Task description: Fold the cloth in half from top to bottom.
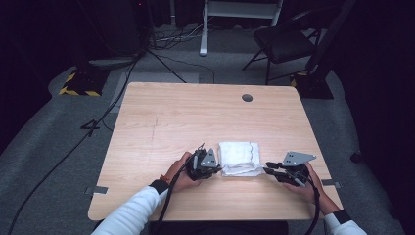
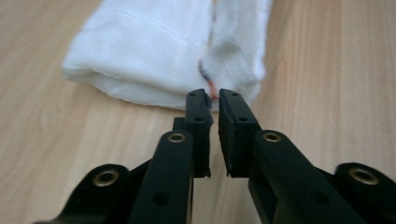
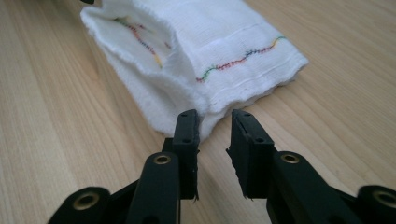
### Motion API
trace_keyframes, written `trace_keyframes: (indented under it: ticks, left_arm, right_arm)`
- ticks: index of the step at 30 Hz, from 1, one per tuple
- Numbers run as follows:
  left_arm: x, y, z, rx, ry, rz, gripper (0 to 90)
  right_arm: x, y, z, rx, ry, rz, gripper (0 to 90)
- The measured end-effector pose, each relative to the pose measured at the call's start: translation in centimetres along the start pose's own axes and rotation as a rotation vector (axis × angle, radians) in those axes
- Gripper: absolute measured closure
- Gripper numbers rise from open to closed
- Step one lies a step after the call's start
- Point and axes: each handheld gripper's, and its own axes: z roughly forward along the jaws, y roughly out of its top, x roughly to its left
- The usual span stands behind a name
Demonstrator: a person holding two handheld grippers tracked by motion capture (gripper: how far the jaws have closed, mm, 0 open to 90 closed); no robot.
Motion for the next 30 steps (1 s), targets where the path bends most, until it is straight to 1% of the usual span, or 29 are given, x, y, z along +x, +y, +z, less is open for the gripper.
trace_keyframes:
  ticks: [2,4,6,8,11,12,13,14,16,18,19,21,22,25,26,28,30]
  left_arm:
    - [0.3,0.2,-0.1,-0.01,0.013,-0.003,78.5]
    - [0.6,0.5,-0.1,-0.022,0.015,-0.013,75.2]
    - [0.7,0.8,0.1,-0.022,0.03,-0.013,68.4]
    - [0.8,1.3,0.3,-0.02,0.036,-0.017,62.4]
    - [0.9,1.9,0.7,-0.028,0.072,-0.035,48.0]
    - [0.9,2.1,0.9,-0.021,0.086,-0.034,43.4]
    - [1.0,2.3,1.2,-0.013,0.085,-0.037,40.3]
    - [1.1,2.5,1.4,-0.01,0.075,-0.044,38.2]
    - [1.1,2.8,2.0,0.002,0.063,-0.049,35.7]
    - [0.9,3.0,2.4,0.019,0.058,-0.034,34.5]
    - [0.8,3.1,2.7,0.03,0.06,-0.017,34.0]
    - [0.5,3.0,2.9,0.051,0.046,-0.002,33.6]
    - [0.4,3.0,3.0,0.061,0.046,0.003,33.3]
    - [0.1,2.7,3.1,0.073,0.047,0.024,32.6]
    - [0.0,2.6,3.1,0.082,0.049,0.031,32.5]
    - [-0.2,2.3,3.1,0.088,0.05,0.043,32.0]
    - [-0.3,2.1,3.0,0.09,0.05,0.048,32.0]
  right_arm:
    - [-0.2,0.2,-0.3,-0.009,-0.007,0.004,67.2]
    - [-0.5,0.4,-0.5,-0.026,-0.023,0.023,63.0]
    - [-0.8,0.8,-0.5,-0.033,-0.04,0.042,59.4]
    - [-0.8,1.4,-0.2,-0.035,-0.052,0.036,56.7]
    - [-0.6,2.0,0.3,-0.018,-0.066,0.012,52.3]
    - [-0.6,2.1,0.5,-0.014,-0.07,0.013,51.2]
    - [-0.6,2.2,0.7,-0.009,-0.071,0.014,50.1]
    - [-0.6,2.3,0.9,-0.008,-0.074,0.015,48.7]
    - [-0.6,2.5,1.3,0.001,-0.079,0.017,46.9]
    - [-0.5,2.6,1.7,0.011,-0.076,0.013,45.1]
    - [-0.4,2.6,1.8,0.015,-0.072,0.015,44.2]
    - [-0.2,2.6,2.1,0.028,-0.06,0.006,42.8]
    - [-0.1,2.5,2.2,0.041,-0.06,-0.003,41.6]
    - [0.3,2.3,2.7,0.089,-0.039,-0.032,38.8]
    - [0.4,2.2,2.8,0.105,-0.042,-0.041,38.4]
    - [0.5,2.0,2.9,0.124,-0.039,-0.05,37.8]
    - [0.5,1.7,3.0,0.127,-0.035,-0.042,37.4]
